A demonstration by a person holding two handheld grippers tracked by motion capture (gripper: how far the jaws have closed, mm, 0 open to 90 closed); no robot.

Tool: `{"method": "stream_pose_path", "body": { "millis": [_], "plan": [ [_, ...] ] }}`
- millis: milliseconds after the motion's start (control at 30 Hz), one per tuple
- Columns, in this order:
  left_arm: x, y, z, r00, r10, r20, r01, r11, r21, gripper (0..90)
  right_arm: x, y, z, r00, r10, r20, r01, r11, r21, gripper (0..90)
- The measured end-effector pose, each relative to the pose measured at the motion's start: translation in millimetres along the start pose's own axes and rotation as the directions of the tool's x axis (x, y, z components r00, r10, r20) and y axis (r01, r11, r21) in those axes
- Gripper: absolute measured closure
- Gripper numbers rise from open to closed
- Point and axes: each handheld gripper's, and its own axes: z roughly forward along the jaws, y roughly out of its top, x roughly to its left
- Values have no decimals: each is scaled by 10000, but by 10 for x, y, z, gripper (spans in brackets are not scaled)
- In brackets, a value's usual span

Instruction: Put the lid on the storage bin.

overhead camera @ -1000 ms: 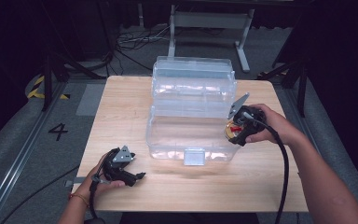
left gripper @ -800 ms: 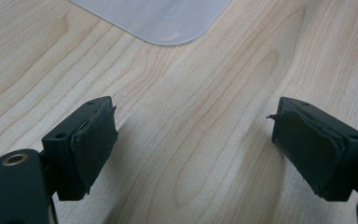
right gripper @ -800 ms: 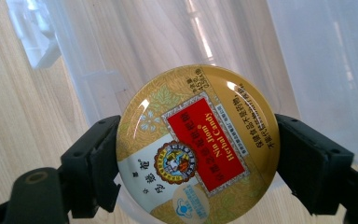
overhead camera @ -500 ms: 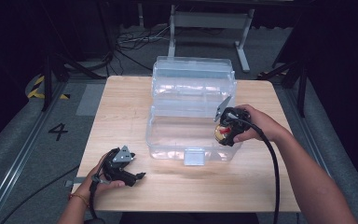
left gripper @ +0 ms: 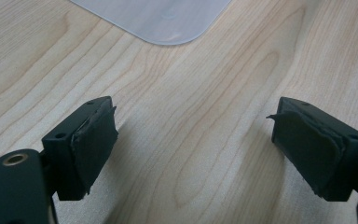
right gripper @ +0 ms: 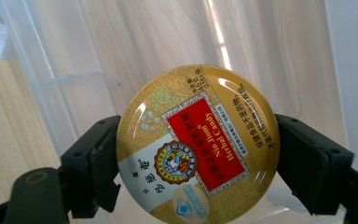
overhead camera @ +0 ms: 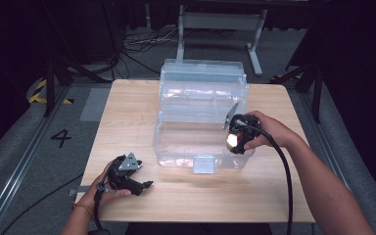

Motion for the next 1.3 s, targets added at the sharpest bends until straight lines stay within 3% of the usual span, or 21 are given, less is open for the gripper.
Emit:
{"method": "stream_pose_path", "body": {
  "millis": [167,633,1300],
  "plan": [
    [0,0,0,10000,-3,3,3,10000,1,142,21,-16,11,9999,-135,105,133,9998,137,202],
    [-3,0,0,10000,-38,0,38,10000,10,142,-1,-167,21,9994,297,161,-297,9996,-28,200],
    [-4,0,0,10000,-46,-6,46,10000,8,142,8,-158,33,9988,379,310,-372,9990,-246,209]
  ]
}}
